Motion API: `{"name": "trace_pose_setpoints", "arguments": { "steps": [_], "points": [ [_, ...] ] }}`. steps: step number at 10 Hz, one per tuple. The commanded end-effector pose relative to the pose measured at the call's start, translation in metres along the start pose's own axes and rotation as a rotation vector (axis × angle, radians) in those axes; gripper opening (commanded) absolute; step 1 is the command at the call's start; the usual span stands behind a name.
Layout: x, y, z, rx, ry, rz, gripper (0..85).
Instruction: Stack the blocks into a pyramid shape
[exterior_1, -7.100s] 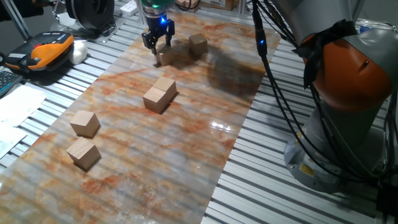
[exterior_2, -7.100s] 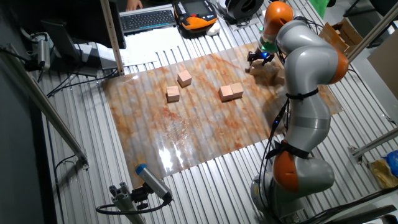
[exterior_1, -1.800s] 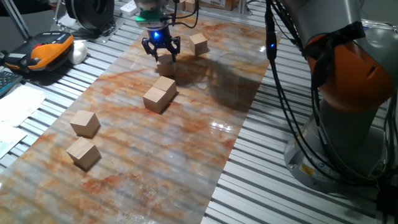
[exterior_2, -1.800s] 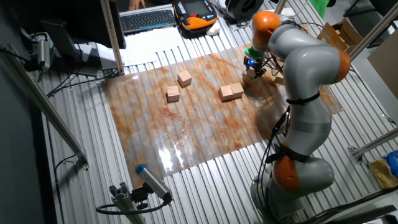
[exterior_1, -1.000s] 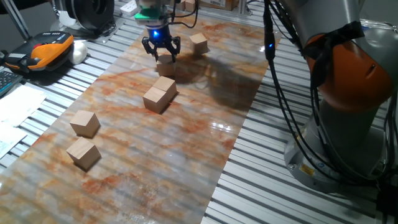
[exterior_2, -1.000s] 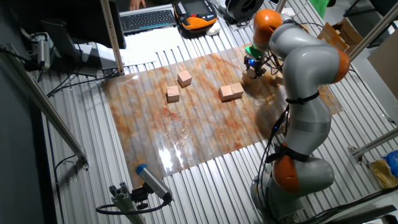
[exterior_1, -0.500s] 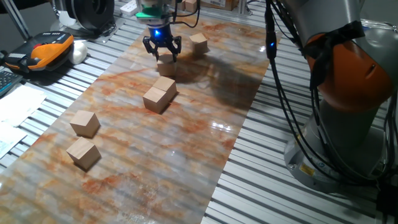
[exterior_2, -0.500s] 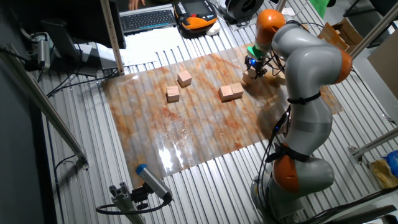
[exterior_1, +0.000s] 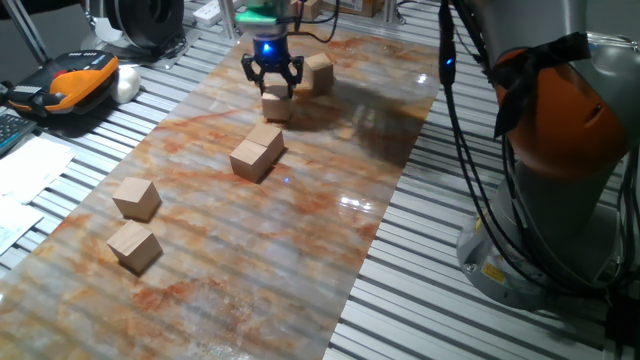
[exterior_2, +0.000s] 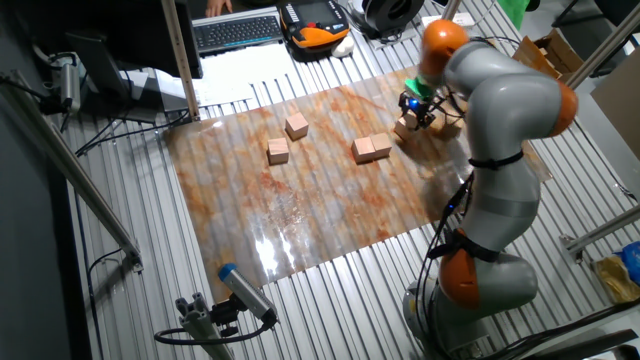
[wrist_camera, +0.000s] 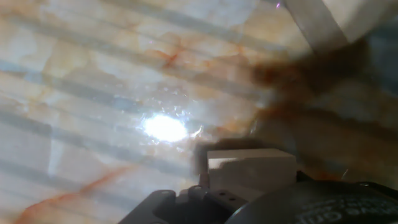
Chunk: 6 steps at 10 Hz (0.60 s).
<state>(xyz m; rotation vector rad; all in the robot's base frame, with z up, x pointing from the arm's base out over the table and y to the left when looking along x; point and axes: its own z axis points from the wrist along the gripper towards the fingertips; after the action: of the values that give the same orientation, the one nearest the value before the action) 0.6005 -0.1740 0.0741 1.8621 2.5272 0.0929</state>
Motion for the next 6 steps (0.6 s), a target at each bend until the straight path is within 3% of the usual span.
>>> {"name": "trace_pose_setpoints", "arguments": {
  "steps": [1,4,6],
  "points": [
    [-0.0002,-0.0045,-0.0009,-0.007,0.0,0.048,0.0],
    [0.0009,-0.0078,0.0029,0.035,-0.041,0.15,0.0],
    [0.0001,-0.0109,0.003,0.05,-0.051,0.236,0.0]
  ]
}}
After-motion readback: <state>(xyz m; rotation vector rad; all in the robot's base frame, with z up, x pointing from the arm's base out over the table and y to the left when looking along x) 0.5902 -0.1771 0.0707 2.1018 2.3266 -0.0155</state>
